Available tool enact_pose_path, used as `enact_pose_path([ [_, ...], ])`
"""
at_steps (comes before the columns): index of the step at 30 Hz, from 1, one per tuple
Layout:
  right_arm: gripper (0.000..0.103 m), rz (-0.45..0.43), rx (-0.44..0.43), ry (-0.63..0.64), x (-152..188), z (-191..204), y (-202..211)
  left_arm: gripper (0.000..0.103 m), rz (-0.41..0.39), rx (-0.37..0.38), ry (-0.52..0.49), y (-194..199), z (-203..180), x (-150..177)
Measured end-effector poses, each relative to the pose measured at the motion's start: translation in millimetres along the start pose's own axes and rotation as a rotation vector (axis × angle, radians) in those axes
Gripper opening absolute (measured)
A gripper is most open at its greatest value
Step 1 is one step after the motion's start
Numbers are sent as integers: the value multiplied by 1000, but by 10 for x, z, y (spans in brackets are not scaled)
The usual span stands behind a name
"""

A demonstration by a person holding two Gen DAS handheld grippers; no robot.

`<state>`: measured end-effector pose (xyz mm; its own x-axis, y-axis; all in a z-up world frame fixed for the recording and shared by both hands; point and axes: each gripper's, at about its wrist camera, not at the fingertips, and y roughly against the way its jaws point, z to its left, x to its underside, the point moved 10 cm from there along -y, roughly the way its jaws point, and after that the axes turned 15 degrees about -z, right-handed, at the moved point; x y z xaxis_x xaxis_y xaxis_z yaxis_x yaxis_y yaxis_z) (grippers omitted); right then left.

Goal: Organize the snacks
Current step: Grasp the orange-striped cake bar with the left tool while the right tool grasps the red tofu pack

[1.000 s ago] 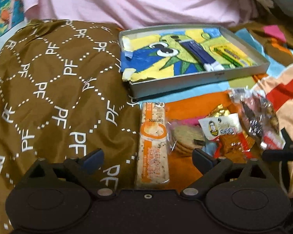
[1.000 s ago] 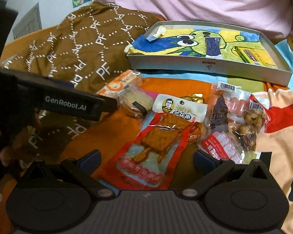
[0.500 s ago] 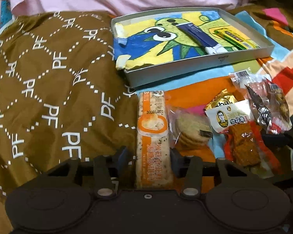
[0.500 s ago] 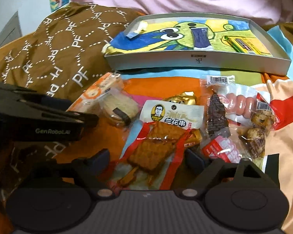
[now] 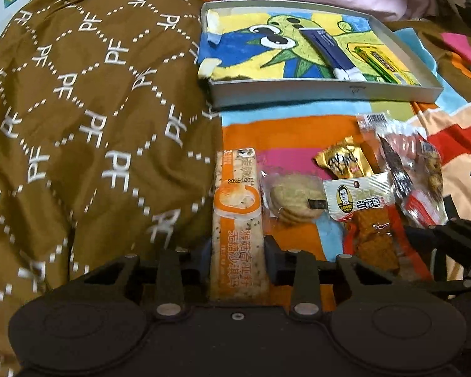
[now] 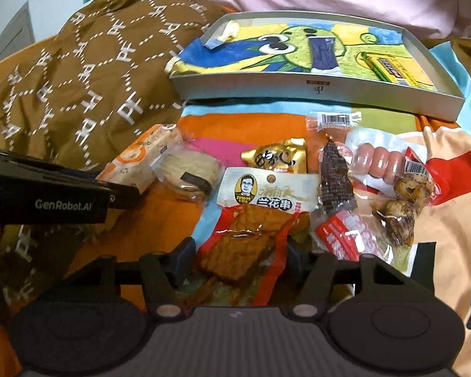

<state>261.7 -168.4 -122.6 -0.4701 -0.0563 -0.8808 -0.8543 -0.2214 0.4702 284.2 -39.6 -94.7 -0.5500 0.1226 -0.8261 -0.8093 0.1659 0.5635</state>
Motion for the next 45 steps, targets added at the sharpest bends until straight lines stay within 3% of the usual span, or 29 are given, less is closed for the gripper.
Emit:
enact_pose_path([
  [13,64,53,-57,45,239,11,587,36,-6,0,-5,420,-111,210],
  [28,75,49,-48,19,318,34,594,45,-33,8,60,203,-104,187],
  [30,69,43,-48,29,315,50,586,44,-33,6,62,169,-114,160],
  [36,65,31,-62,73,295,97,607,38,-12,-8,82,207,-150,184],
  [38,57,20,-73,111,273,148,637,38,-1,-13,83,252,-185,207],
  [42,54,10,-71,208,281,240,678,38,23,-14,105,365,-262,258],
  [45,49,15,-83,167,276,215,711,38,22,-25,128,463,-281,279],
])
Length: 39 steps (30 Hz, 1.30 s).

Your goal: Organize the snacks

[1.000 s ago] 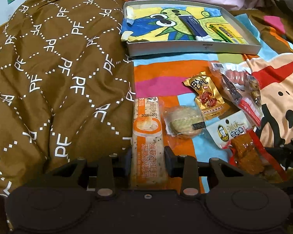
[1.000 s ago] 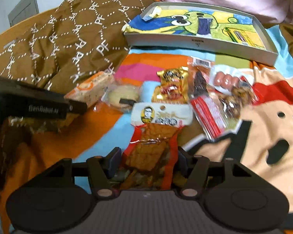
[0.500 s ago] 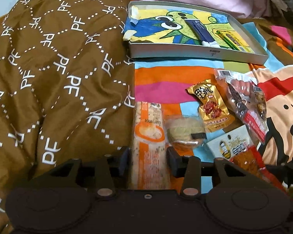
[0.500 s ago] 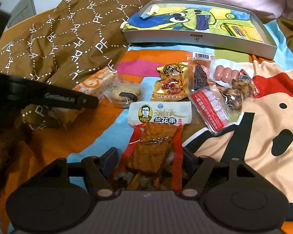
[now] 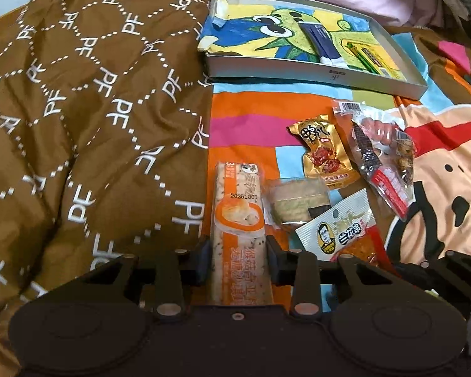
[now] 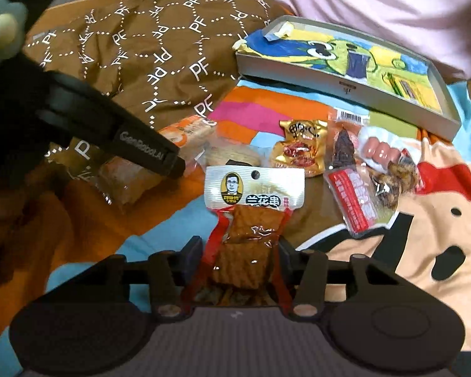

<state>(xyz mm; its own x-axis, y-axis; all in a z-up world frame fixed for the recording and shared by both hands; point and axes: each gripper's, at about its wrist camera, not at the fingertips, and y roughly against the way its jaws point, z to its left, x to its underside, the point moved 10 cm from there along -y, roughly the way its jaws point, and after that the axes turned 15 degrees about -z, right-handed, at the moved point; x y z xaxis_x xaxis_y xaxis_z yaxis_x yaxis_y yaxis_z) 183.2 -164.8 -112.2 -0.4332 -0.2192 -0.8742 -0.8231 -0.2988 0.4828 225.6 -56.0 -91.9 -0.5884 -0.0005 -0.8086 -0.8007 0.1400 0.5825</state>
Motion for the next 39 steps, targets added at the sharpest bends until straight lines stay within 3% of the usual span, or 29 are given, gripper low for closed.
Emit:
enact_pose_path([
  [3,48,-24,5,5,-24,-19,58,36,-8,-7,41,99,19,12],
  [8,48,-59,32,131,-24,88,141,36,-17,-17,75,241,21,10],
  [15,48,-122,60,210,-123,154,252,36,7,-28,73,350,14,113],
  [30,48,-211,108,241,-322,32,315,36,117,-42,3,30,-52,212],
  [36,47,-253,134,310,-393,37,327,35,89,-48,92,143,-20,91],
  [39,47,-278,144,307,-471,-9,357,35,61,-52,90,226,2,11],
])
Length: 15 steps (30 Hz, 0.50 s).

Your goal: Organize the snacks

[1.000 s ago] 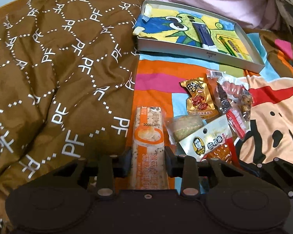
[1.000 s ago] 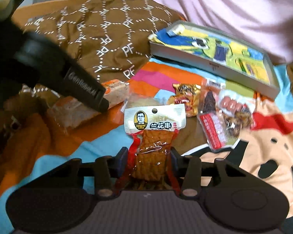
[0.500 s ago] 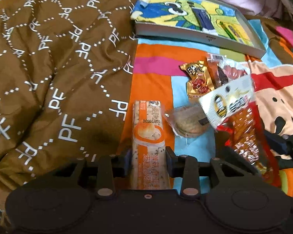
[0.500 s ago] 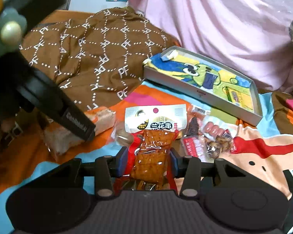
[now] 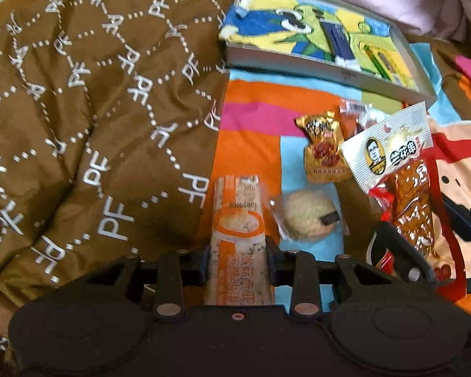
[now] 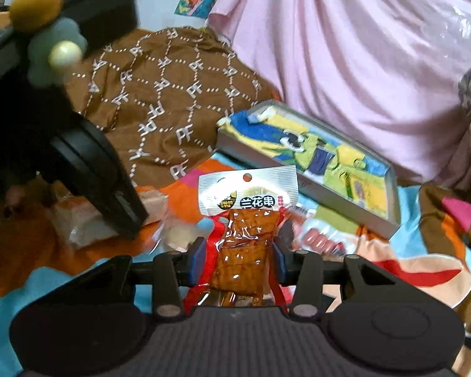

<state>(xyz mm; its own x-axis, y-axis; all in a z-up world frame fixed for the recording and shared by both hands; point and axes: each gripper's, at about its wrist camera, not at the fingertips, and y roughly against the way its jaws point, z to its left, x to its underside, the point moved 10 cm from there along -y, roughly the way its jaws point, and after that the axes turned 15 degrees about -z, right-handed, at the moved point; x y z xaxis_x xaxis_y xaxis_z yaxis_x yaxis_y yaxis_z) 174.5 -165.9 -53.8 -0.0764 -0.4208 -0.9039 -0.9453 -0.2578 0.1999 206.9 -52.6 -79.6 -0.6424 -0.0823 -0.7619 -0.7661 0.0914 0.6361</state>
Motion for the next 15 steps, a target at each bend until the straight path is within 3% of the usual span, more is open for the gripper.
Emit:
enact_pose_path([
  [4,47,-36,14,21,-108,-119,15,35,-34,1,-51,94,-23,-102],
  [9,47,-84,11,78,-255,-286,-13,35,-3,-28,-118,98,-110,-184],
  [15,48,-121,3,188,-239,-425,-60,35,-60,-68,-357,224,-199,-424],
])
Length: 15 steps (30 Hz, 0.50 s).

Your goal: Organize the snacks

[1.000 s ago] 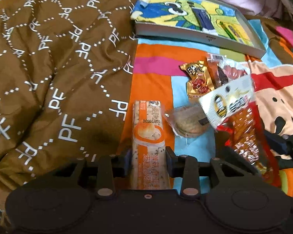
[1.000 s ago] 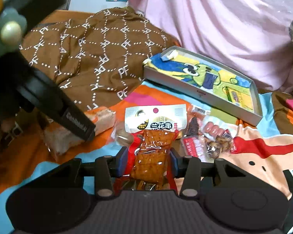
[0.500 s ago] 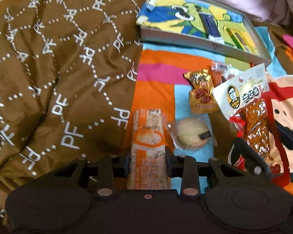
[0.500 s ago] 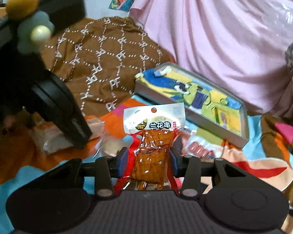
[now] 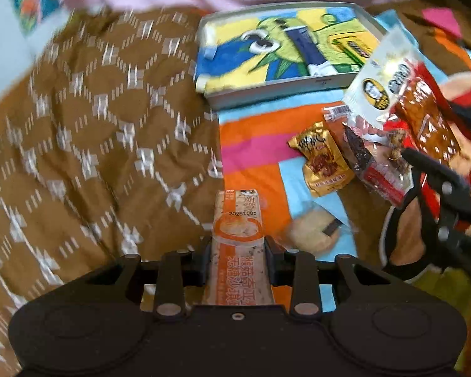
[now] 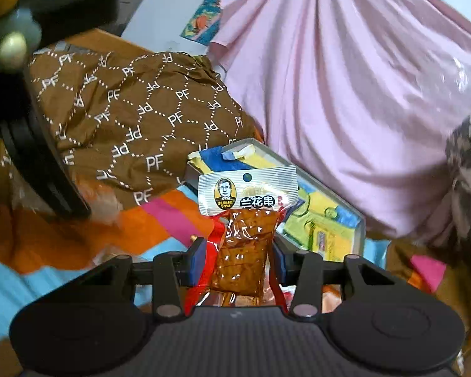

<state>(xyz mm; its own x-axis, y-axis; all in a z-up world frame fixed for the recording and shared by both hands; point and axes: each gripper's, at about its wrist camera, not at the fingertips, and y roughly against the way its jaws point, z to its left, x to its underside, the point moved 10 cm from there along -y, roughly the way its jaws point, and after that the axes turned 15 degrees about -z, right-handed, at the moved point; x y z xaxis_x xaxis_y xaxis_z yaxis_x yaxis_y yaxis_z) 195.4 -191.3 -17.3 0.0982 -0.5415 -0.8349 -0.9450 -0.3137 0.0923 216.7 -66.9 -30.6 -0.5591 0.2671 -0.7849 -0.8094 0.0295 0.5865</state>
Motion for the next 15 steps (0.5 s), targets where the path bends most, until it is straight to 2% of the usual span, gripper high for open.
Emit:
enact_pose_path([
  [5,48,-10,0,-15,-6,-69,-87,35,-71,-56,-65,-38,40,-240],
  [11,48,-54,11,-44,-97,-206,-180,35,-172,-73,5,-181,-81,-661],
  [15,48,-68,55,-87,-65,-418,-325,35,-261,-46,101,-287,-196,-990],
])
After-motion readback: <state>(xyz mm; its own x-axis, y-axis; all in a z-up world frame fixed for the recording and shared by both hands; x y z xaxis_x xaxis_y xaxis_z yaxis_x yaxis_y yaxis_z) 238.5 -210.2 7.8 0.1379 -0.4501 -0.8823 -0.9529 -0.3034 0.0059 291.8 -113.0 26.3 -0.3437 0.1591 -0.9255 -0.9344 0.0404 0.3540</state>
